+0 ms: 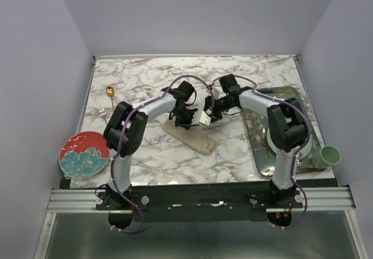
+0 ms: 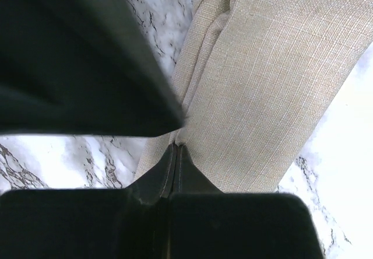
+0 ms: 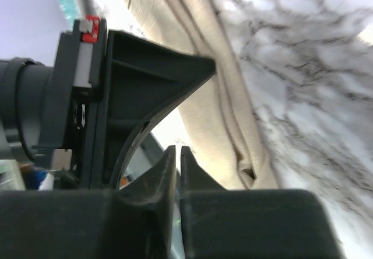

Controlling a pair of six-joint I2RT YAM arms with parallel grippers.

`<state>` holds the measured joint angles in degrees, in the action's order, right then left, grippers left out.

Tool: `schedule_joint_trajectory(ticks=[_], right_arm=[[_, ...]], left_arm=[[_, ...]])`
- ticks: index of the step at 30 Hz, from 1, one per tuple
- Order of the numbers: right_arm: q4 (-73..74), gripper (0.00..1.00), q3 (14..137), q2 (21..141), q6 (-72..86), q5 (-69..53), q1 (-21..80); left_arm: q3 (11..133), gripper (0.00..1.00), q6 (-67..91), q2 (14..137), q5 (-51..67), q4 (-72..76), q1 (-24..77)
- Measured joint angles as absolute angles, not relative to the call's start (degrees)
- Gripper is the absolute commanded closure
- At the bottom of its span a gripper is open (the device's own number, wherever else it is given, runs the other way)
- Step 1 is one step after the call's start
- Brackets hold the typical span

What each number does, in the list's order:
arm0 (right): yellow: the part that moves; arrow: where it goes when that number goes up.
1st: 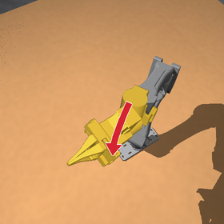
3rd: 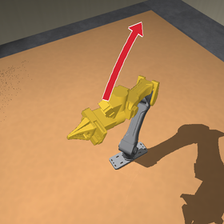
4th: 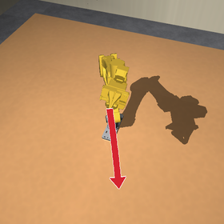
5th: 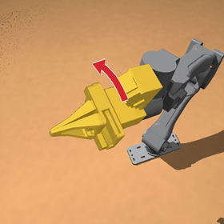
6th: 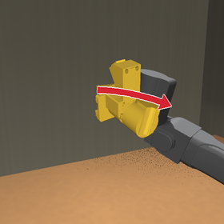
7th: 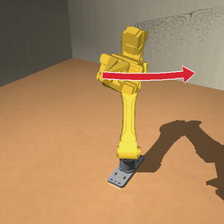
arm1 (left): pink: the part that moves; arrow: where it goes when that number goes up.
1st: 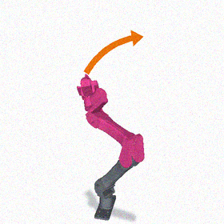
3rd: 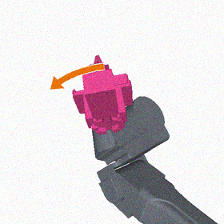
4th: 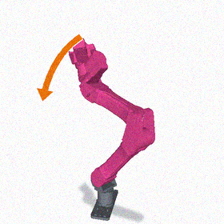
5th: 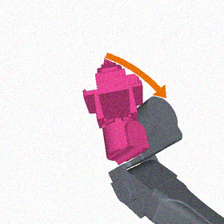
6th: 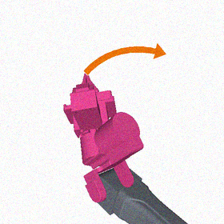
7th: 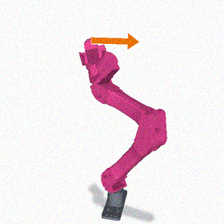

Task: Fold the napkin into a case and place the utensils inside
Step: Smooth out the smaller rectangle-folded napkin at the center of the board.

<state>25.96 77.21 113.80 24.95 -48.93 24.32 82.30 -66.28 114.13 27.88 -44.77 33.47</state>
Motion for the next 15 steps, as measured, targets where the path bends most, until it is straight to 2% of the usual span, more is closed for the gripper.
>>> schedule_joint_trajectory(ticks=[3, 15], right_arm=[[23.6, 0.97, 75.0, 114.3, 29.2, -51.6, 24.4], [20.1, 0.97, 72.8, 119.1, 36.0, -51.8, 25.1]], left_arm=[[83.2, 1.00, -66.2, 114.7, 27.9, -45.2, 33.5], [85.1, 1.00, -65.9, 116.0, 27.9, -46.1, 33.4]])
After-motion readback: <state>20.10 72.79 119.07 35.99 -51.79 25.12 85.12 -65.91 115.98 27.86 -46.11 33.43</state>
